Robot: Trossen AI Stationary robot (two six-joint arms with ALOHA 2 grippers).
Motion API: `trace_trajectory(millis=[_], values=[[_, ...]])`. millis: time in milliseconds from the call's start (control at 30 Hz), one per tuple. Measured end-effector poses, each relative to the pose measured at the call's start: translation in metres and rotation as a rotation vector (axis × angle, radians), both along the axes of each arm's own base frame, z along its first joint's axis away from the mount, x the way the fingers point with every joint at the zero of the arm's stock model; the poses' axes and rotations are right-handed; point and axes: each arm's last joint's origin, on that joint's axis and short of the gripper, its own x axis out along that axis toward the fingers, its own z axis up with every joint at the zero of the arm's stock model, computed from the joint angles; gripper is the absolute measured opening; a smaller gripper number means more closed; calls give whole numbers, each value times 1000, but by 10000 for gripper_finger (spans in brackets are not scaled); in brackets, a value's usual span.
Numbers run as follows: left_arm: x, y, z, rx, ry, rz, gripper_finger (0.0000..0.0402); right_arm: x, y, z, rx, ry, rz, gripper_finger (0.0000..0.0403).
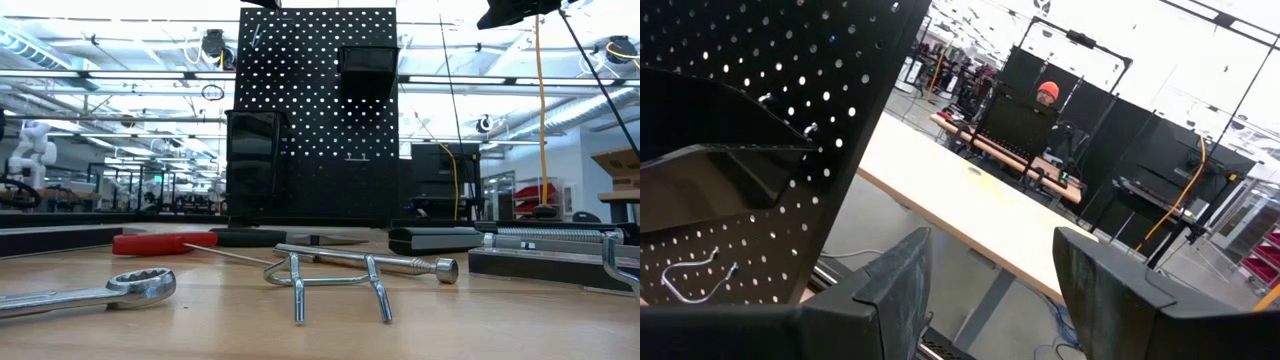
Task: Hang tools onto peg board
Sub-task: Insert the right silver hanger hook on the pegboard
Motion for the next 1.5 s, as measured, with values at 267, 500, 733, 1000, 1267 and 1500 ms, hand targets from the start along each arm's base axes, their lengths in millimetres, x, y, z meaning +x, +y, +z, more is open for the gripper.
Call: trace_trajectory(millis=[267, 500, 733, 1000, 1267, 1500], values=[[-1, 7, 4, 17, -24, 2, 0, 1, 0, -3, 2, -6, 4, 201], [-2, 12, 4, 15, -32, 17, 0, 1, 0, -3, 6, -17, 4, 201], [-1, 2, 4, 9, -40, -9, 0, 1, 0, -3, 1, -5, 9, 201], [-1, -4, 4, -1, -37, 1, 0, 2, 0, -2, -5, -5, 54, 201], [-2, -4, 3, -14, -48, 32, 0, 2, -3, -1, -1, -20, 33, 201], [-2, -9, 14, -17, -82, 18, 0, 3, -4, -1, -1, -19, 27, 201]])
